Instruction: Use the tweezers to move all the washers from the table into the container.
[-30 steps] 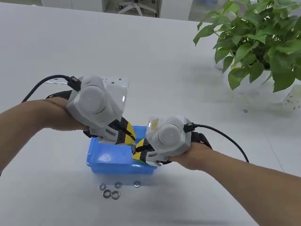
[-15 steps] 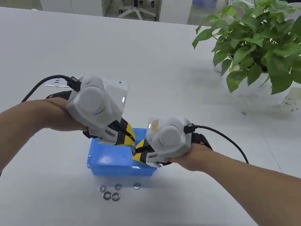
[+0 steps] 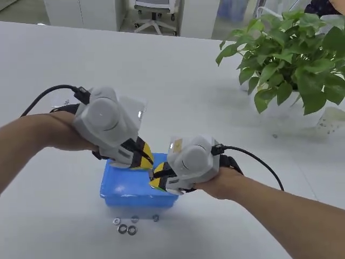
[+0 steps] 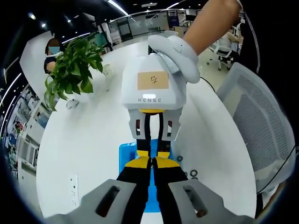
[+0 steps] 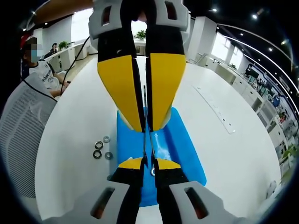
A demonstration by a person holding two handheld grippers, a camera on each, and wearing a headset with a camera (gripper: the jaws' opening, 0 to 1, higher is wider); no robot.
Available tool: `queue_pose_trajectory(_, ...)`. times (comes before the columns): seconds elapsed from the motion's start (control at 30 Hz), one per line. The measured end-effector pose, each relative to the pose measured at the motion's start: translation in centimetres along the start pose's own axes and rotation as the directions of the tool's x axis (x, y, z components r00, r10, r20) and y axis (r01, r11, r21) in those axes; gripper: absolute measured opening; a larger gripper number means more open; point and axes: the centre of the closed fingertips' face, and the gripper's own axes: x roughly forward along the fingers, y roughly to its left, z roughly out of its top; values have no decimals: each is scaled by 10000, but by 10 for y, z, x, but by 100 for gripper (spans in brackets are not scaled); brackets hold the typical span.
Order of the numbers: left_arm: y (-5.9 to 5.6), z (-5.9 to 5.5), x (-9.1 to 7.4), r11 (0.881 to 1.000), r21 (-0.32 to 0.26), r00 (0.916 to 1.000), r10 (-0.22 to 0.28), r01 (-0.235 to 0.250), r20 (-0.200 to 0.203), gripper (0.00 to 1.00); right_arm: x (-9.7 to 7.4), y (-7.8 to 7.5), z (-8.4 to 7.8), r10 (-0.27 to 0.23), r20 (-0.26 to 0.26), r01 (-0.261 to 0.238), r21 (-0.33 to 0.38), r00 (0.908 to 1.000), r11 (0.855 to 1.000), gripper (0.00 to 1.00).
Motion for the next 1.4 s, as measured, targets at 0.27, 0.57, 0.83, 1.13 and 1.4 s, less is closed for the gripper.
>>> queue_pose_trajectory(0.27, -10, 8, -10, 10000, 45, 10000, 29, -29, -77, 6, -8, 9, 9, -109, 203, 110, -58, 9997, 9999, 10)
queue_pose_trajectory(0.57, -24, 13, -18, 9999, 97, 9999, 69, -68, -142, 6, -13, 23, 17, -174, 302, 181, -206, 9994, 9996, 10)
queue_pose_trajectory(0.83, -36, 13, -19, 9999, 96, 9998, 64, -62, -188, 6, -15, 37, 18, -148, 262, 156, -293, 9995, 9994, 10)
queue_pose_trajectory(1.13, -49, 13, -15, 9999, 98, 9998, -32, 34, -205, 6, -15, 48, 13, -112, 209, 119, -332, 9997, 9994, 10)
queue_pose_trajectory(1.4, -56, 11, -7, 9997, 64, 9995, -224, 225, -218, 6, -13, 55, 2, -10, 113, 12, -200, 9999, 9998, 10)
